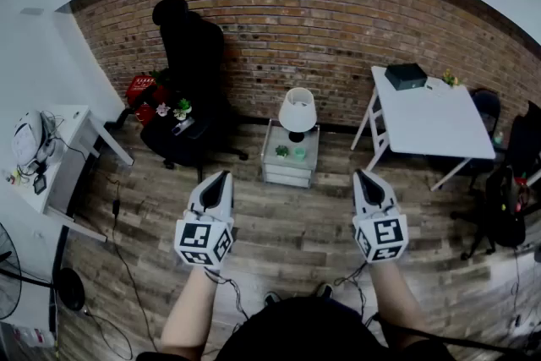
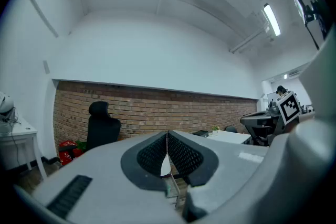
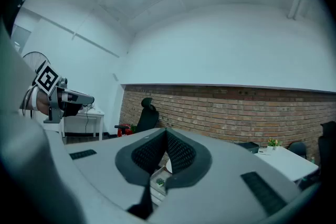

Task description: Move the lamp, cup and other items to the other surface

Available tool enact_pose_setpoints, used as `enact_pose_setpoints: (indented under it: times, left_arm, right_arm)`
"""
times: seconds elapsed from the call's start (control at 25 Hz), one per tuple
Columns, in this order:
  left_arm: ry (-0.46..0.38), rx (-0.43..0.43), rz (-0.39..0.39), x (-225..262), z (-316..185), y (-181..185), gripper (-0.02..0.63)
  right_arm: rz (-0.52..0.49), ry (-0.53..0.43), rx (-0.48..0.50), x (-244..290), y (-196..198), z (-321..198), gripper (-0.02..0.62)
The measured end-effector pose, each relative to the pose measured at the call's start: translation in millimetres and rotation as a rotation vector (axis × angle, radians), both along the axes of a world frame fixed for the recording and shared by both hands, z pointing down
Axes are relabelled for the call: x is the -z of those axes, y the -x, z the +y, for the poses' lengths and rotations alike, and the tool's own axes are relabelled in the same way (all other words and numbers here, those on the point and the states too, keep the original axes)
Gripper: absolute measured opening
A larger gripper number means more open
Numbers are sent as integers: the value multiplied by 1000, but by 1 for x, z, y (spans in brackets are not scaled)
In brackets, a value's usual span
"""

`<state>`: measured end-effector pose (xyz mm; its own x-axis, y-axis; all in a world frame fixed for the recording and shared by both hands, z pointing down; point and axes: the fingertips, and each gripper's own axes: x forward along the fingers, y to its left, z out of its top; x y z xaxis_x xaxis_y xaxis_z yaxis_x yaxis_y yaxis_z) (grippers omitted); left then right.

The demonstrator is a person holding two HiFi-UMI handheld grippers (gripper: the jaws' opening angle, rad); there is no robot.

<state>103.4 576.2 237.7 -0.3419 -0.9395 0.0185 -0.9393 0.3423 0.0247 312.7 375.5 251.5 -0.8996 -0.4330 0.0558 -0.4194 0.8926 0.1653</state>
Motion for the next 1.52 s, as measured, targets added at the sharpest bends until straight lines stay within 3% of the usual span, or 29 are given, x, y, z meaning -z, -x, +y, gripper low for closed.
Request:
enact_pose_setpoints:
  times: [0.4, 0.6, 0.64, 0.72, 0.8, 0.96, 1.24, 1.52]
  left_arm:
    - [1, -13, 10, -3, 6, 0, 8]
    - [-12, -40, 4, -4, 20, 3, 9]
    - [-17, -47, 3, -4, 23, 5, 34]
    - [-15, -69, 11, -10, 28, 6, 184]
    - [-5, -90, 20, -19, 32, 6, 217]
    - [15, -97, 59, -38, 39, 14, 233]
    - [42, -79, 109, -65, 19, 33, 239]
    - [99, -58, 121, -72, -12, 74, 240]
  right_arm:
    - [28, -10, 7, -6, 2, 15, 3]
    - [2, 26, -33, -5, 3, 22, 6]
    - [-2, 37, -43, -6, 4, 23, 10]
    - [-5, 62, -53, -10, 6, 26, 135]
    - [0, 82, -54, -17, 9, 31, 197]
    - [31, 81, -36, -23, 20, 42, 209]
    - [60, 126, 35, -51, 63, 23, 215]
    - [55, 176, 144, -69, 145, -7, 227]
